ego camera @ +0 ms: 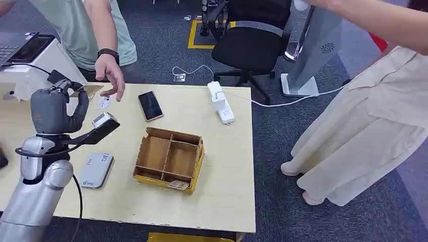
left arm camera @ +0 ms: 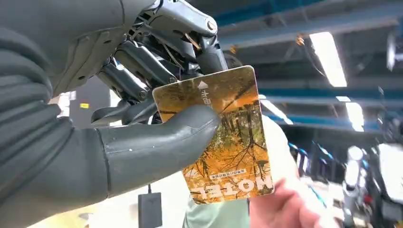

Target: Pass the card to the sensor for recognition and then transmit it.

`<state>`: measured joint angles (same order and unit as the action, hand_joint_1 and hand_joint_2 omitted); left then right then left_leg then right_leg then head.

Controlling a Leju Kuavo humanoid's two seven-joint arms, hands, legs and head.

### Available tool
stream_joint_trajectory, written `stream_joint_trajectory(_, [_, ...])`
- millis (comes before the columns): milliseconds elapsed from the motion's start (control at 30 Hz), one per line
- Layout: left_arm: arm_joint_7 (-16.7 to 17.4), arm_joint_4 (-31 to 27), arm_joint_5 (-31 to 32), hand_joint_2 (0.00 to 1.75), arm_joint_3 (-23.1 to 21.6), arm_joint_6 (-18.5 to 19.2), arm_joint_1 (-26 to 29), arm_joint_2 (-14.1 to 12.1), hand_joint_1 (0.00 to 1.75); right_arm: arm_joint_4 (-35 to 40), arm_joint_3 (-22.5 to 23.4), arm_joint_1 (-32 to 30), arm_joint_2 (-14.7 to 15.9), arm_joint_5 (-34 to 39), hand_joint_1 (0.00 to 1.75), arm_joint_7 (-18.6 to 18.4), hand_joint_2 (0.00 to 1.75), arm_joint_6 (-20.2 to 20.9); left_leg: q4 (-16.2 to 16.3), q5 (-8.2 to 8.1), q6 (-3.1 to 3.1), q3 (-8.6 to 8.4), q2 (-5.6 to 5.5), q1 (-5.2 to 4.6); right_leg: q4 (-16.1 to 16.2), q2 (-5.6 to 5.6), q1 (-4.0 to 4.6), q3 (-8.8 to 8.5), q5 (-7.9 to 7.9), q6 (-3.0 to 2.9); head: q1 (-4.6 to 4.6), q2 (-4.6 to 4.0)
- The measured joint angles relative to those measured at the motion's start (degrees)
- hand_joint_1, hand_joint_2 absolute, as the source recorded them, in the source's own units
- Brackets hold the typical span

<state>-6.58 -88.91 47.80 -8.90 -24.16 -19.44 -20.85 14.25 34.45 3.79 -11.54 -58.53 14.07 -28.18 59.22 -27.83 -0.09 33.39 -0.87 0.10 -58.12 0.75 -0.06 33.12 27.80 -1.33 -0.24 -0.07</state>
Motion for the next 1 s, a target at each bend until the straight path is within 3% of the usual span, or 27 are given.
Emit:
stream_joint_trajectory(167, [1.07,5.97,3.40,1.75,0.15,-7.35,-3.08,5.28,1.75,-0.50,-0.35,0.01,-0.87,-0.20,0.00,-0.39,0.00,-0.48,0.01,0.01,0.01,0.00,0.00,0.00,0.00,0.00,0.00,0.00,-0.01,0.00,0.02,0.00])
stream_joint_trajectory(400, [1.18,10.44,6.14,1.75,0.28,-11.60,-4.95,9.31,1.75,-0.85,-0.85,-0.02,-0.94,-0.26,0.00,-1.31,0.00,-0.94,0.01,0.01,0.01,0.00,0.01,0.00,0.00,0.02,0.00,0.01,0.00,-0.01,0.02,0.00])
stream_joint_trajectory(833, [1.03,14.07,6.77,1.75,0.31,-11.75,-5.56,12.63,1.75,-1.18,-1.25,-0.21,-1.25,-0.09,0.00,-1.53,0.00,-1.31,0.01,0.01,0.01,0.00,0.02,0.00,0.00,0.02,0.00,0.01,0.00,-0.01,0.04,0.02])
stream_joint_trajectory(867, [1.03,14.25,6.77,1.75,0.31,-11.71,-5.55,12.80,1.66,-1.20,-1.25,-0.21,-1.27,-0.07,0.00,-1.53,0.00,-1.31,0.01,0.01,0.01,0.01,0.02,0.00,0.00,0.02,0.00,0.01,0.00,-0.01,0.02,0.02])
stream_joint_trajectory(933, [1.03,14.57,6.80,1.75,0.31,-11.69,-5.54,13.02,0.87,-1.25,-1.25,-0.21,-1.31,0.02,0.00,-1.48,0.00,-1.31,0.01,0.01,0.01,0.01,0.02,0.00,0.00,0.02,0.00,0.01,0.00,-0.01,0.02,0.02])
stream_joint_trajectory(967, [1.03,14.70,6.80,1.75,0.31,-11.66,-5.55,13.13,1.55,-1.29,-1.25,-0.20,-1.33,0.11,0.00,-1.46,0.00,-1.29,0.01,0.01,0.01,0.01,0.02,0.00,0.00,0.02,0.00,0.01,0.00,-0.01,0.04,0.02])
stream_joint_trajectory(1000, [1.03,14.90,6.80,1.75,0.31,-11.55,-5.56,13.29,1.66,-1.29,-1.25,-0.21,-1.33,0.15,0.00,-1.46,0.00,-1.29,0.01,0.01,0.01,0.01,0.02,0.00,0.00,0.02,0.00,0.01,0.00,-0.01,0.02,0.02])
